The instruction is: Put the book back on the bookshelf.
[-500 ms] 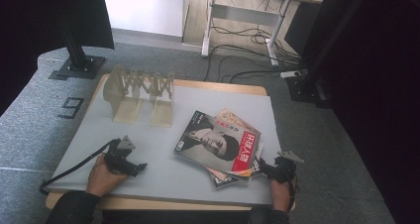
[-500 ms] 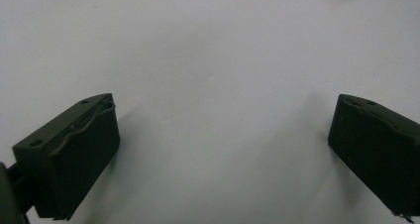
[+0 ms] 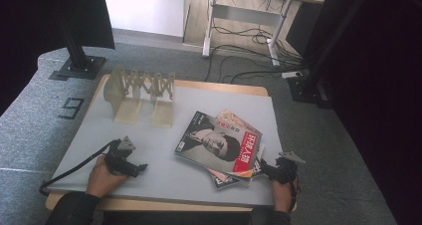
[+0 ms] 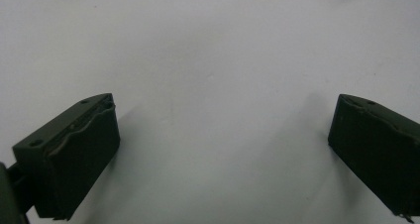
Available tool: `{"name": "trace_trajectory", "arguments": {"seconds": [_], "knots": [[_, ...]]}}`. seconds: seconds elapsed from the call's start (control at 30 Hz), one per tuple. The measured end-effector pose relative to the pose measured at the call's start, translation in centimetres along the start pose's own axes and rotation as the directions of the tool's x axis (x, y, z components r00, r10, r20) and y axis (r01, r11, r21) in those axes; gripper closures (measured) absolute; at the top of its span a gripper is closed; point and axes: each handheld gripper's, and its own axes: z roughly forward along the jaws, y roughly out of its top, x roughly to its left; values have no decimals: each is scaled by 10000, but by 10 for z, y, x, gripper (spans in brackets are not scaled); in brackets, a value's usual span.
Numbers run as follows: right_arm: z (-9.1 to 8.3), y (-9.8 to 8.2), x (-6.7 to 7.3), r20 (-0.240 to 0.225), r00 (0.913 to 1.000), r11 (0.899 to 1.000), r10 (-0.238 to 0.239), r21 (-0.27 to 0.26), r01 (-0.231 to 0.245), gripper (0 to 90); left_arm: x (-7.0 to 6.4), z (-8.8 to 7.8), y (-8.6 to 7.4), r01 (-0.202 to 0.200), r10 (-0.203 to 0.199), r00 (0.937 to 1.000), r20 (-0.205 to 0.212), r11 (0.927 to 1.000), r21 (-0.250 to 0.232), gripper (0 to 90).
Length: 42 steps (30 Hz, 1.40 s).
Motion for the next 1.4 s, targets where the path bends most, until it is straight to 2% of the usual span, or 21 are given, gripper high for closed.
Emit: {"name": "trace_trajectory", "arguments": {"seconds": [0.47,0.67,0.83,0.97,1.1,1.4], "knots": [[-1,1,0,-51,10000,10000,8,62,-7,125,0,0,0,-9,9,10000,-6,10000,6,0],[-3,1,-4,-330,9990,9995,302,38,-301,119,0,0,0,-8,8,10000,-5,10000,3,0],[-10,3,-7,-130,9995,9992,294,-266,-298,119,0,0,0,-10,10,10000,-4,10000,4,0],[-17,6,-6,-166,9997,9980,191,-600,-200,119,0,0,0,-11,11,10000,-3,10000,5,0],[-21,9,-2,-672,9973,9950,300,-929,-362,117,0,0,0,-11,11,10000,-1,10000,4,0],[-24,14,15,-1059,9942,9927,-199,-1206,70,105,0,0,0,-18,18,10000,-8,10000,4,0]]}}
